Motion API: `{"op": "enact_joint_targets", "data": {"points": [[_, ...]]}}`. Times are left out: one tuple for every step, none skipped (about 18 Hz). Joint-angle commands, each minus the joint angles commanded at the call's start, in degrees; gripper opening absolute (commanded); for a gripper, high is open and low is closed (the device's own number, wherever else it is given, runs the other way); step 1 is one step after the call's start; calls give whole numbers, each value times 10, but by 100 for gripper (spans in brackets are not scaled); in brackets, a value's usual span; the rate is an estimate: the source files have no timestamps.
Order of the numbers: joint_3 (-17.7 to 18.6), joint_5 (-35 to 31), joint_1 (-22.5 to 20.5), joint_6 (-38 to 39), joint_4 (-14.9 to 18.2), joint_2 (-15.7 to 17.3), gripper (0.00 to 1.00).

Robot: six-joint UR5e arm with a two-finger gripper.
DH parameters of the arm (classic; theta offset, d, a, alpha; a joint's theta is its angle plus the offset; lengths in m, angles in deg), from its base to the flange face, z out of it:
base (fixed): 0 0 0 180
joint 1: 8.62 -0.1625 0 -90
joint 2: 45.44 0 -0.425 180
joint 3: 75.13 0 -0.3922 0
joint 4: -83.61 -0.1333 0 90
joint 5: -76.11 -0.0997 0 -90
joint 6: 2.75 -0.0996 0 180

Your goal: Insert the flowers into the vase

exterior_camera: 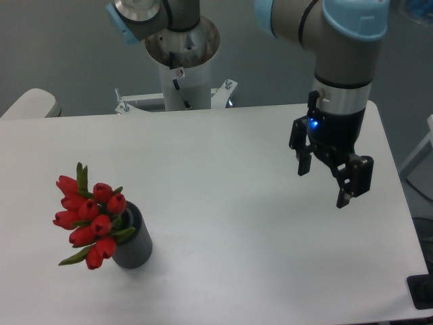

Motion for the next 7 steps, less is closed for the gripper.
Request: {"op": "enact_joint_targets", "data": {"points": [[-1,0,0,0,0,0,100],[-2,0,1,1,0,-2,100],[-3,0,3,1,-1,-3,100],[-5,-1,5,1,-1,-4,100],[-5,-1,6,1,-1,-4,100],[-6,-1,6,1,-1,-4,100],[-5,-1,6,1,-1,-4,100]]}}
